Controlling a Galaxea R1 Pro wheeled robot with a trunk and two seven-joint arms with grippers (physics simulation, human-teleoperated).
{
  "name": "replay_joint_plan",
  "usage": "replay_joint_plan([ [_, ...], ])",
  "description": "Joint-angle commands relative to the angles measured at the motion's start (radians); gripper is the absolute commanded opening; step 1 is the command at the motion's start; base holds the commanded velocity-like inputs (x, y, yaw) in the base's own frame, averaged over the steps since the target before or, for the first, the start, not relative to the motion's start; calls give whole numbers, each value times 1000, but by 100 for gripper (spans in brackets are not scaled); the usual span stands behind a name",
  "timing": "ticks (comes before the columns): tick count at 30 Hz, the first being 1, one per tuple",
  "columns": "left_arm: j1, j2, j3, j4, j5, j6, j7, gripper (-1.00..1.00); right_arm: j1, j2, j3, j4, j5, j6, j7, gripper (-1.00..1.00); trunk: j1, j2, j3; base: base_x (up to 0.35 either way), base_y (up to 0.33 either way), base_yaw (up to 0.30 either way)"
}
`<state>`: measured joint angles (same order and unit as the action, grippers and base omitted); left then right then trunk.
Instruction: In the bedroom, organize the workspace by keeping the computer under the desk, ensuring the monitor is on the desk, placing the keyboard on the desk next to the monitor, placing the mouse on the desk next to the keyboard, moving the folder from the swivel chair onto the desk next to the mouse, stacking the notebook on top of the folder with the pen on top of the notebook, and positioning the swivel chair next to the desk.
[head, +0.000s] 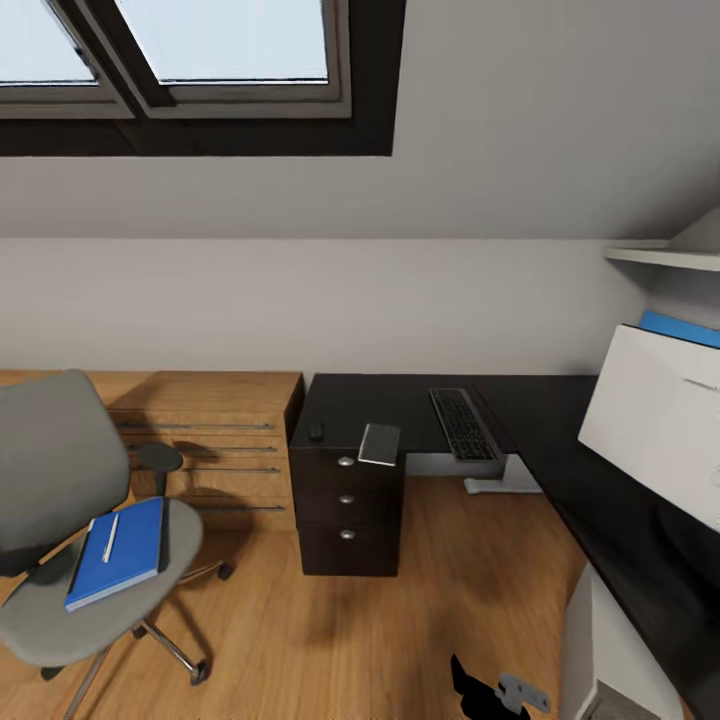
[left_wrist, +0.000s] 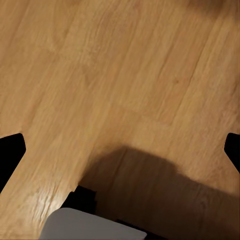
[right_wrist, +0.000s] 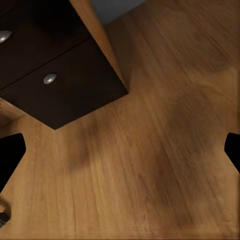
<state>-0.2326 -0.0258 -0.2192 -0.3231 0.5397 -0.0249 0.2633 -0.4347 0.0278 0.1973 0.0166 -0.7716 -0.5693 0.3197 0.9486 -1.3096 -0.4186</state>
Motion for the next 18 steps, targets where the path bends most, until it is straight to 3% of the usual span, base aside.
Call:
replay_joint_plan([
  [1, -1, 1, -8, -1, 9, -3, 7, 100, -1, 1, 6, 2, -11, -3, 5, 100, -4, 7, 2, -57, -44, 0],
  [7, -1, 1, -8, -1, 9, -4, 7, 100, -1, 4, 7, 2, 7, -3, 6, 100, -27, 49, 21, -24, -18, 0],
  [10, -1, 1, -8, -1, 9, -7, 7, 100, -1, 4, 6, 2, 49, -3, 5, 100, -39, 70, 30, -62, -9, 0],
  [18, -1, -1, -9, 0, 10, -19, 7, 100, -1, 4, 5, 2, 72, -3, 5, 100, -69, 126, 55, -247, -74, 0],
])
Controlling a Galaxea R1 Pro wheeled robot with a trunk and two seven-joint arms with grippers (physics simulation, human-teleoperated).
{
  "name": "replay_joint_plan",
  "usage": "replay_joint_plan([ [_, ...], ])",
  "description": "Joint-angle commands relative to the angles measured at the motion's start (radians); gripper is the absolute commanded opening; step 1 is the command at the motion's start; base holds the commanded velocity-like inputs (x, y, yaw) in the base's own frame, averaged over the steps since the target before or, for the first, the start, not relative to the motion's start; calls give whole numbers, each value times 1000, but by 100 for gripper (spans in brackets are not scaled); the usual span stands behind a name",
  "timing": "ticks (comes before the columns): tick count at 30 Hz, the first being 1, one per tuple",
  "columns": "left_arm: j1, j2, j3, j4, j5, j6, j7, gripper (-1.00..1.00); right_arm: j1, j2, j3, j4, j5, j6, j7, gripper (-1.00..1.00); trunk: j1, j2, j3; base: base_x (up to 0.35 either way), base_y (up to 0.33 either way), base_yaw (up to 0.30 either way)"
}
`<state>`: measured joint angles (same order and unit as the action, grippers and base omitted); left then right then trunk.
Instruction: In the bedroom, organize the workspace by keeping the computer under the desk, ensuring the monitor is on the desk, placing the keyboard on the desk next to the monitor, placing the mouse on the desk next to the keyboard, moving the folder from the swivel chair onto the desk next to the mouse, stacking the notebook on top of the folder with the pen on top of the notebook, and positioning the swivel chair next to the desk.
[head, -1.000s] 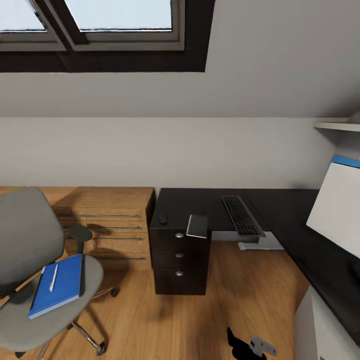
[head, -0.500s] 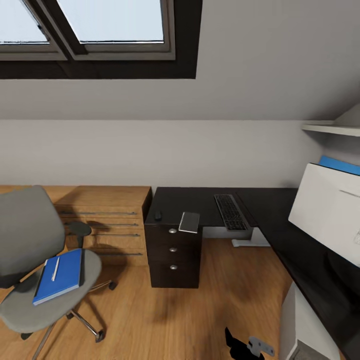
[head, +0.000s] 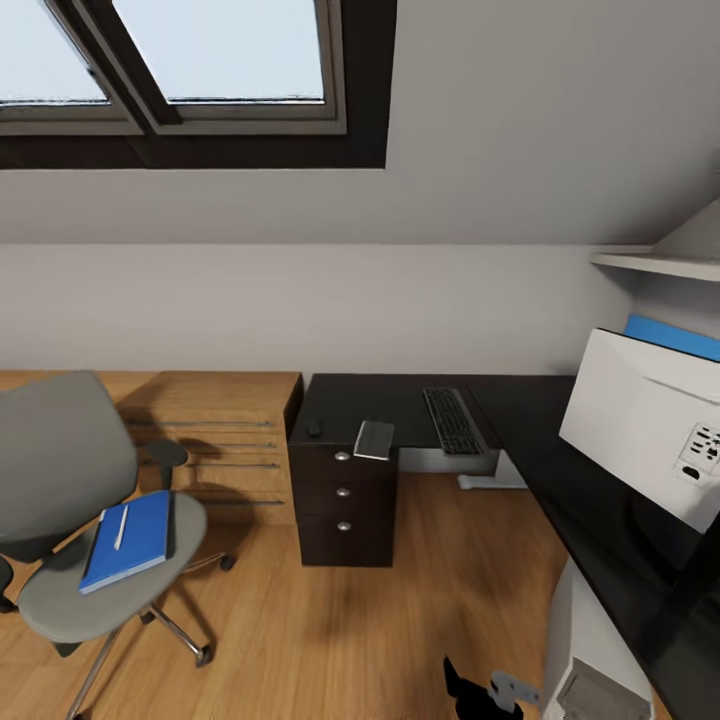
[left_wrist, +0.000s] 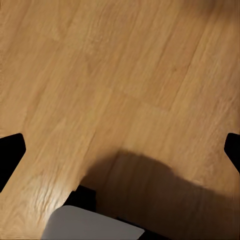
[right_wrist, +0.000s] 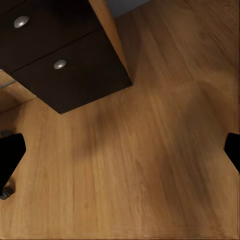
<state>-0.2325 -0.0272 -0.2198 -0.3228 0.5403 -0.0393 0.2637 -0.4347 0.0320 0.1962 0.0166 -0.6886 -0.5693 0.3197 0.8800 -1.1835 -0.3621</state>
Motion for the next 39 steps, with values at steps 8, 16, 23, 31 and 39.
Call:
replay_joint_plan([
  [8, -1, 2, -7, 1, 10, -6, 6, 100, -1, 0, 7, 2, -7, -3, 6, 100, -31, 56, 24, -114, -46, 0],
  [16, -1, 1, -8, 1, 11, -7, 6, 100, -1, 0, 8, 2, -6, -3, 6, 100, -62, 112, 49, -72, -16, 0],
  [23, -1, 0, -9, 1, 10, -7, 6, 100, -1, 0, 8, 3, -3, -3, 6, 100, -89, 161, 71, -279, -80, 0],
  [31, -1, 1, -8, 1, 10, -7, 6, 100, -1, 0, 8, 3, 0, -3, 6, 100, -108, 196, 87, -205, -103, 0],
  [39, -1, 1, -9, 2, 10, -7, 4, 100, -1, 0, 8, 3, 0, -3, 6, 100, -108, 196, 87, -28, -16, 0],
])
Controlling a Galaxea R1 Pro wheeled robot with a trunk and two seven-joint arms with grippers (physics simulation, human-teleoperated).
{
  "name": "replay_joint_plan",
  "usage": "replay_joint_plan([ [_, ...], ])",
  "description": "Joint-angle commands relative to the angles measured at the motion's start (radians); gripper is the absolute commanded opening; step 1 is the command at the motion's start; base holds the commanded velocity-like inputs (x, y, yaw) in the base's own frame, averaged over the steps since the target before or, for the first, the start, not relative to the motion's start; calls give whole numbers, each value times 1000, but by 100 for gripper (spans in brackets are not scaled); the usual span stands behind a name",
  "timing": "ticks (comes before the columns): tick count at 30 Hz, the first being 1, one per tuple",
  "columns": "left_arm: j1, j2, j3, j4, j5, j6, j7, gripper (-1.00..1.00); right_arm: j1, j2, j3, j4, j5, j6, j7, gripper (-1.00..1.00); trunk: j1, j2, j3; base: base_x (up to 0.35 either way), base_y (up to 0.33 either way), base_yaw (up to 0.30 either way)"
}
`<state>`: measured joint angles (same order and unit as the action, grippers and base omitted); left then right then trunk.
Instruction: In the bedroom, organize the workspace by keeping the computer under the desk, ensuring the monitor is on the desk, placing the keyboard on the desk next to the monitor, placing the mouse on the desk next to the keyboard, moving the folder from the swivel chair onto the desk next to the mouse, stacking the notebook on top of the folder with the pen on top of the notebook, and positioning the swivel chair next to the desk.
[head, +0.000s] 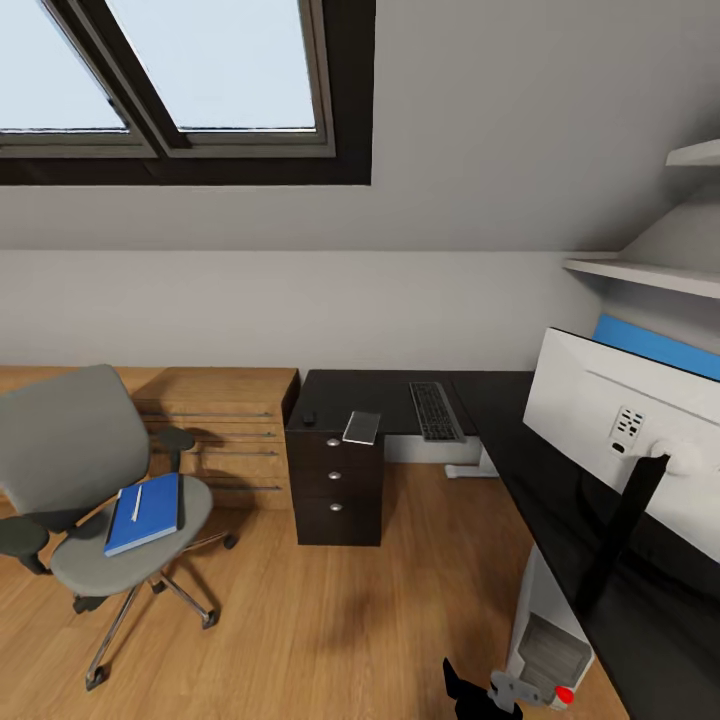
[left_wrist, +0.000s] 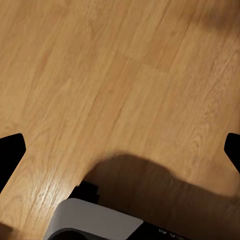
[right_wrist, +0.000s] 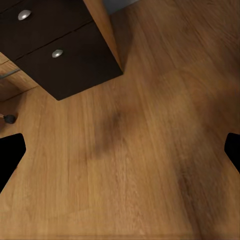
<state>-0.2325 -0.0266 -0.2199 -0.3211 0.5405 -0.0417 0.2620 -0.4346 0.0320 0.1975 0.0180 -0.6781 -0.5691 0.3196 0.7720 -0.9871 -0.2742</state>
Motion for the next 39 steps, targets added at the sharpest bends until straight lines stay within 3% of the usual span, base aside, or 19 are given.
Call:
replay_joint_plan([
  [1, -1, 1, -9, 1, 10, -4, 6, 100, -1, 0, 7, 2, -11, -3, 6, 100, 0, -1, -1, -8, -4, 0],
  [19, -1, 1, -9, 25, 6, -6, -1, 100, -1, 1, 6, 2, -11, -4, 6, 100, 0, -1, 1, -38, -71, -91],
  [39, -1, 1, -9, 25, 6, -6, 0, 100, -1, 4, 7, 3, -2, -2, 7, 100, -8, 13, 7, -9, -17, -8],
])
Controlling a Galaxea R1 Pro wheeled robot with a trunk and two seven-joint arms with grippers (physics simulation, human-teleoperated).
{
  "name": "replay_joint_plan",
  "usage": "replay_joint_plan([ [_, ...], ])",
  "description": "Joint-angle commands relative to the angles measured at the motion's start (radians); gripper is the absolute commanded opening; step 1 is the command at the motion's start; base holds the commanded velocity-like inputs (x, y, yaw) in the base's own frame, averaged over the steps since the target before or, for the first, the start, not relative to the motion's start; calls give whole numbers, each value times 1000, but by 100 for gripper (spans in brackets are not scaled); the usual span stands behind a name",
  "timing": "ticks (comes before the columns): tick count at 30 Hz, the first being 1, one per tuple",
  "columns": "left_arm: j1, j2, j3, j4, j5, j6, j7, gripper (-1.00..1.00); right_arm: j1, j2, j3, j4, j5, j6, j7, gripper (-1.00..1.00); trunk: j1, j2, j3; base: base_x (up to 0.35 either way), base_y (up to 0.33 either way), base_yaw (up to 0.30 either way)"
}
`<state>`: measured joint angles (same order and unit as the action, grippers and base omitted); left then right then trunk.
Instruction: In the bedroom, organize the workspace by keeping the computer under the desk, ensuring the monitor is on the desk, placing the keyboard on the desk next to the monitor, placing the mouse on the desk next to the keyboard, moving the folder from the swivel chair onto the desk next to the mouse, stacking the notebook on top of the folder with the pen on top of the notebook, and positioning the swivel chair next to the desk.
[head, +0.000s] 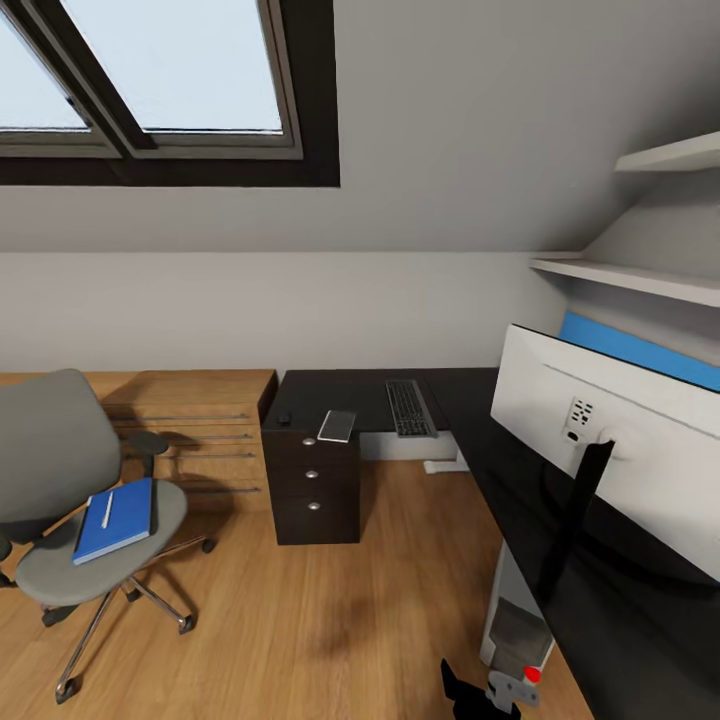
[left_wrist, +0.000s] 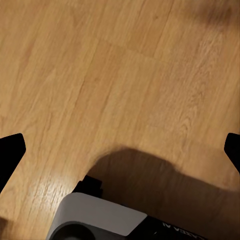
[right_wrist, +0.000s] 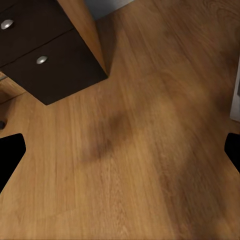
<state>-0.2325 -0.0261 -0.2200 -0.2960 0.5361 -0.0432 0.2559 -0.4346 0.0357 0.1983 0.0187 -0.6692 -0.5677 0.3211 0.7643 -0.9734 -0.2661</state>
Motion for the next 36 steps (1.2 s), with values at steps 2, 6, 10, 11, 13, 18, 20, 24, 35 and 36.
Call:
replay_joint_plan([
  [2, -1, 0, -9, 0, 10, -4, 6, 100, -1, 1, 6, 2, -8, -3, 6, 100, -8, 13, 5, 0, 0, 0],
  [6, -1, 0, -9, 0, 10, -3, 6, 100, -1, 8, 7, 2, -2, -5, 6, 100, -23, 41, 18, 0, 0, 0],
  [10, -1, 0, -9, 0, 11, -3, 6, 100, -1, 17, 7, 1, 8, -5, 6, 100, -38, 69, 30, 0, 0, 0],
  [11, -1, 1, -9, 0, 11, -3, 6, 100, -1, 18, 8, 0, 9, -5, 6, 100, -42, 76, 33, 0, 0, 0],
  [13, -1, 0, -9, 0, 11, -3, 6, 100, -1, 19, 10, -2, 10, -7, 7, 100, -50, 90, 40, 0, 0, 0],
  [18, -1, 1, -9, 1, 13, -3, 6, 100, -2, 16, 16, -281, 19, 2, -49, 100, -69, 125, 55, 0, 0, 0],
  [20, -1, 1, -9, 1, 13, -4, 6, 100, -2, 13, 17, -410, 21, 58, -121, 100, -77, 139, 61, 0, 0, 0],
  [24, -1, 1, -9, 1, 13, -4, 6, 100, -2, 5, 18, -619, 46, 201, -293, 100, -92, 167, 74, 0, 0, 0],
  [35, -1, 2, -8, 1, 14, -4, 6, 100, -3, -21, -6, -1022, 230, 652, -657, 100, -134, 244, 108, 0, 0, 0],
  [36, -1, 2, -8, 1, 14, -4, 6, 100, -3, -30, -16, -1034, 234, 680, -665, 100, -138, 251, 112, 0, 0, 0],
])
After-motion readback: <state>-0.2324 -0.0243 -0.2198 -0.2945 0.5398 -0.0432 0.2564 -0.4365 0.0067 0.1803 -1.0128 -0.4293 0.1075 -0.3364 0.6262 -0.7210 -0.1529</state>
